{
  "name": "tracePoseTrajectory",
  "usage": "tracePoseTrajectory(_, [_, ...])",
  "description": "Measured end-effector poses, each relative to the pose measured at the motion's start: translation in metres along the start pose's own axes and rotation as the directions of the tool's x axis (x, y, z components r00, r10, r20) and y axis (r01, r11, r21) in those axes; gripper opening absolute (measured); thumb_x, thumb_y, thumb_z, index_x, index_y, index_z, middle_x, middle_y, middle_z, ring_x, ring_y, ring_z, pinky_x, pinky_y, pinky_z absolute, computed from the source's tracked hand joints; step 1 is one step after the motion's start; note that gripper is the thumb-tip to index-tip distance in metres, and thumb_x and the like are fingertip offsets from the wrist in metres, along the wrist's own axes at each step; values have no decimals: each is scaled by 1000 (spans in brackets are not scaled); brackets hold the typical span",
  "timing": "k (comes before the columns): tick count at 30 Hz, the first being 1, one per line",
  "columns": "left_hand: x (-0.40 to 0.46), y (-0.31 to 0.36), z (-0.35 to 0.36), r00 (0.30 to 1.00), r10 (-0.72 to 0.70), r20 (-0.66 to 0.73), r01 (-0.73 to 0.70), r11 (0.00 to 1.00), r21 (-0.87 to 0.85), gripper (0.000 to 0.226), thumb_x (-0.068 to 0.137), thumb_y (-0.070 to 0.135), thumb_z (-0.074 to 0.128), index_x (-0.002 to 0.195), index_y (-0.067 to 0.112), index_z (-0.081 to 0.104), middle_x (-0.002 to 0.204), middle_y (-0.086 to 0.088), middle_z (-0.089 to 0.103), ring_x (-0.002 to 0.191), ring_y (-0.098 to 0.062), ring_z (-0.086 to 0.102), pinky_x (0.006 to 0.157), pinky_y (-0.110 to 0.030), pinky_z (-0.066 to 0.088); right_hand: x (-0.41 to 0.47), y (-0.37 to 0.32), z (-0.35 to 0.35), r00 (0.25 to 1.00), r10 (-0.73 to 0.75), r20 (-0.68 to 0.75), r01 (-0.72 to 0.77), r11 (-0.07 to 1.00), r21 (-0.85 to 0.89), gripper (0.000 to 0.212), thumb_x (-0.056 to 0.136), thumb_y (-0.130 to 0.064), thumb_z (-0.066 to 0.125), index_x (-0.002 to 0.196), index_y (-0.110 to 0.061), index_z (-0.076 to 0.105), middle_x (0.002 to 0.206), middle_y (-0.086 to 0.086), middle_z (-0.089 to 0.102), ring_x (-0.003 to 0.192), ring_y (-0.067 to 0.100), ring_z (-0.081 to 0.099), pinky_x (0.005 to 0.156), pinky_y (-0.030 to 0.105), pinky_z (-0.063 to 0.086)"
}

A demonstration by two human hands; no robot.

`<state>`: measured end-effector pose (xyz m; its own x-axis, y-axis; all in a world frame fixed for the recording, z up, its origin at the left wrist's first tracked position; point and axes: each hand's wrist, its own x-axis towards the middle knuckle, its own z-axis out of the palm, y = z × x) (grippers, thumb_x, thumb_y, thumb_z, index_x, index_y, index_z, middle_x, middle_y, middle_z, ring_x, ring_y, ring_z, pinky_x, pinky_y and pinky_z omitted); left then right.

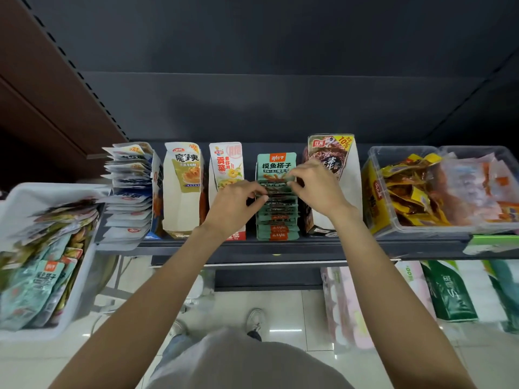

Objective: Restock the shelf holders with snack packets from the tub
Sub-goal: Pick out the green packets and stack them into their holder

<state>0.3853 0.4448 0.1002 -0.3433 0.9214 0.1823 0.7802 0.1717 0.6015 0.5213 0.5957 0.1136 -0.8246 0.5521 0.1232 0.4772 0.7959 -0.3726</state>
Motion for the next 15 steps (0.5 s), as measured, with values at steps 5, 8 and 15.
tracePoseTrajectory(5, [-2, -1, 1, 1000, -25, -12, 24, 999, -34, 21, 90, 21, 63, 109, 12, 68, 102, -5, 70, 90, -14, 66, 82, -32, 55, -8, -5, -5, 998, -3, -62, 4, 1000, 11, 19, 92, -19, 62, 108, -20, 72, 105, -1, 72, 99, 20, 54, 78, 32, 42])
tracePoseTrajectory(8, [-4, 1, -3, 997, -70, -18, 68, 996, -63, 23, 93, 23, 59, 114, 15, 65, 106, -2, 70, 95, -11, 65, 84, -31, 54, -12, -10, -13, 1000, 19, -21, -20, 999, -44, 24, 93, -18, 59, 115, -19, 69, 111, 0, 70, 108, 21, 52, 86, 33, 42])
tracePoseTrajectory(15, [-58, -20, -59, 839, 17, -543, -2, 1000, 27, 21, 94, 19, 51, 91, 9, 68, 75, 2, 68, 65, -6, 56, 58, -20, 44, -31, -89, -20, 926, -24, -376, 124, 961, 246, 23, 95, -13, 54, 113, -13, 67, 104, 1, 70, 97, 15, 62, 82, 25, 48])
